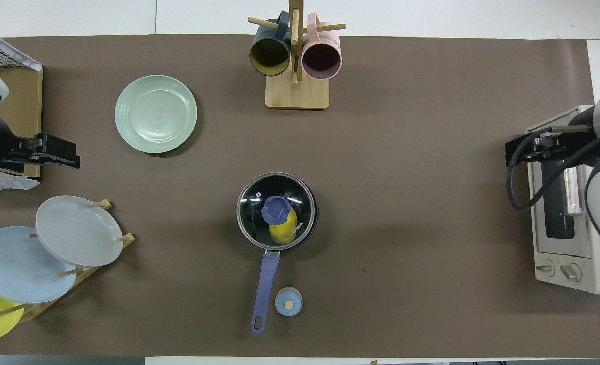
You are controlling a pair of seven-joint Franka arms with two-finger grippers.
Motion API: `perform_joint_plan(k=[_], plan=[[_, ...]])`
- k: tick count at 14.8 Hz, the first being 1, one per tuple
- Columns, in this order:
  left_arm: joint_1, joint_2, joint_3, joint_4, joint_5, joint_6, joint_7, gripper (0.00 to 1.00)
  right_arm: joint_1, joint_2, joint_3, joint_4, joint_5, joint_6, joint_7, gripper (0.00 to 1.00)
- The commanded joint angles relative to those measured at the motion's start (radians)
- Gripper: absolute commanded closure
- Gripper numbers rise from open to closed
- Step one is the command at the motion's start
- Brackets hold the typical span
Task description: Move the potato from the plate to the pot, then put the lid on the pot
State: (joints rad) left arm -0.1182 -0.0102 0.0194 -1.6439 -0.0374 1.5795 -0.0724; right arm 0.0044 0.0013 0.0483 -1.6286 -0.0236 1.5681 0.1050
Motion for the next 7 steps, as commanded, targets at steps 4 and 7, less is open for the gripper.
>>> perform_joint_plan(k=[4,7], plan=[[0.003,-0.014,-0.002,-0.013,0.017,0.014,-0.003,0.00,-0.038,-0.015,-0.010,-0.017,0.036,0.050,-0.021,0.00],[0.003,-0.014,-0.002,-0.013,0.017,0.014,-0.003,0.00,-0.041,-0.015,-0.010,-0.017,0.034,0.030,-0.024,0.00]])
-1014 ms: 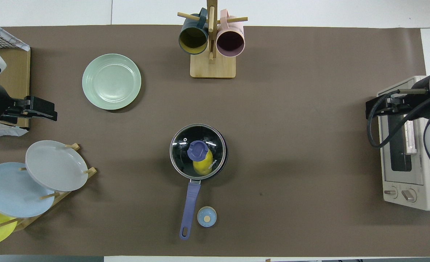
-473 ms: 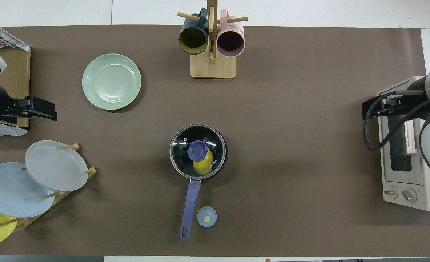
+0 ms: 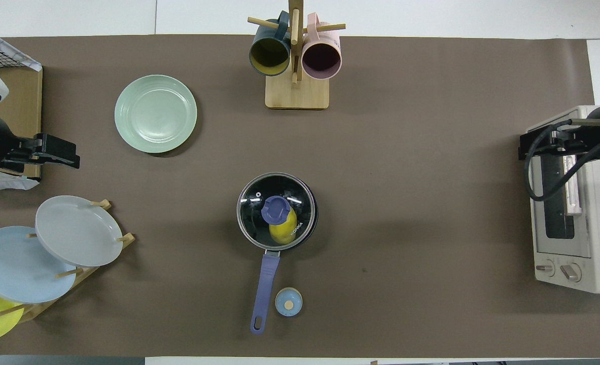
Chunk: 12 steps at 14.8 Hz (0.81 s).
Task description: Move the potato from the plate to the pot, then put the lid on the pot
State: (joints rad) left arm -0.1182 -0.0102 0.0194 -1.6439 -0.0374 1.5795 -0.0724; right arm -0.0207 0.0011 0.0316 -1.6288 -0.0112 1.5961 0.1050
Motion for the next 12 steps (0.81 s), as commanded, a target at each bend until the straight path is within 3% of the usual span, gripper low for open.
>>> perform_joint_plan(k=[1,12], plan=[[0.003,-0.014,-0.002,-0.013,0.017,0.014,-0.003,0.00,-0.016,-0.015,0.007,-0.017,0.022,-0.010,-0.024,0.00],[0.003,-0.014,-0.002,-0.013,0.019,0.014,-0.003,0.00,-0.018,-0.018,0.007,-0.017,0.014,-0.025,-0.044,0.00]])
